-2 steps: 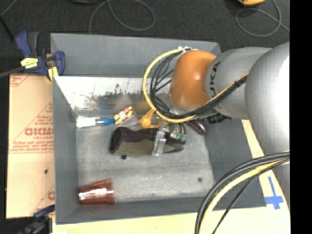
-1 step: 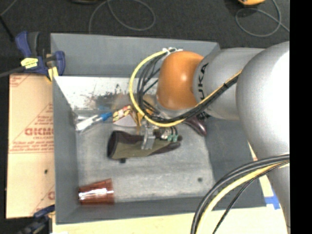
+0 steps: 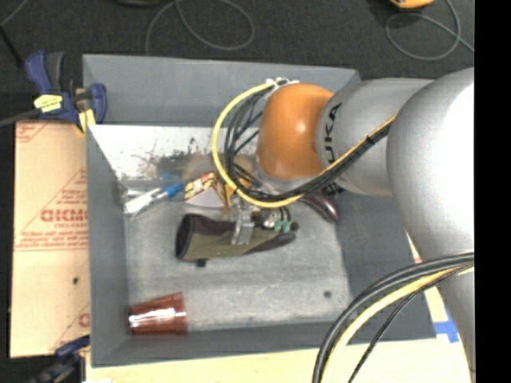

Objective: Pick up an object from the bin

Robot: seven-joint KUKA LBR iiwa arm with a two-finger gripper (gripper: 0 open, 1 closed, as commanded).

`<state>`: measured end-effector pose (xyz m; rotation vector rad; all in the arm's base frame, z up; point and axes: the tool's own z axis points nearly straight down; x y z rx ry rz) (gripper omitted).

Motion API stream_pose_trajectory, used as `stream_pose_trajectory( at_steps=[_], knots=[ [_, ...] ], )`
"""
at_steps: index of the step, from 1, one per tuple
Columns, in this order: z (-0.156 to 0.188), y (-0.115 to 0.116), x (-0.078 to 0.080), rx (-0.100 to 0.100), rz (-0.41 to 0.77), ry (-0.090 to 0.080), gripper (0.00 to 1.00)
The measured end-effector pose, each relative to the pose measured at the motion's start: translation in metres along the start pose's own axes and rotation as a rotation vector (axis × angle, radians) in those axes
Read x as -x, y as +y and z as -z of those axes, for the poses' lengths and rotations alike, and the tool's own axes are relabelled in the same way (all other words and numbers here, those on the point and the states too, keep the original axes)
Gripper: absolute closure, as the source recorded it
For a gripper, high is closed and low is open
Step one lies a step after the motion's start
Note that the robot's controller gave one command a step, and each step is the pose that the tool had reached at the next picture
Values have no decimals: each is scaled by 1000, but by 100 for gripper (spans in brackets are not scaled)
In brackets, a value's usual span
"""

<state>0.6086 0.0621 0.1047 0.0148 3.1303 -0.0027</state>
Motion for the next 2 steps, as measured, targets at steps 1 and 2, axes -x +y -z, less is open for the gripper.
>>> stream_pose_trajectory(
  at_steps=[1,2],
  knots=[
    [33,-5,5,-1,11,-4,100],
    [33,-5,5,-1,12,-4,100]
  ],
)
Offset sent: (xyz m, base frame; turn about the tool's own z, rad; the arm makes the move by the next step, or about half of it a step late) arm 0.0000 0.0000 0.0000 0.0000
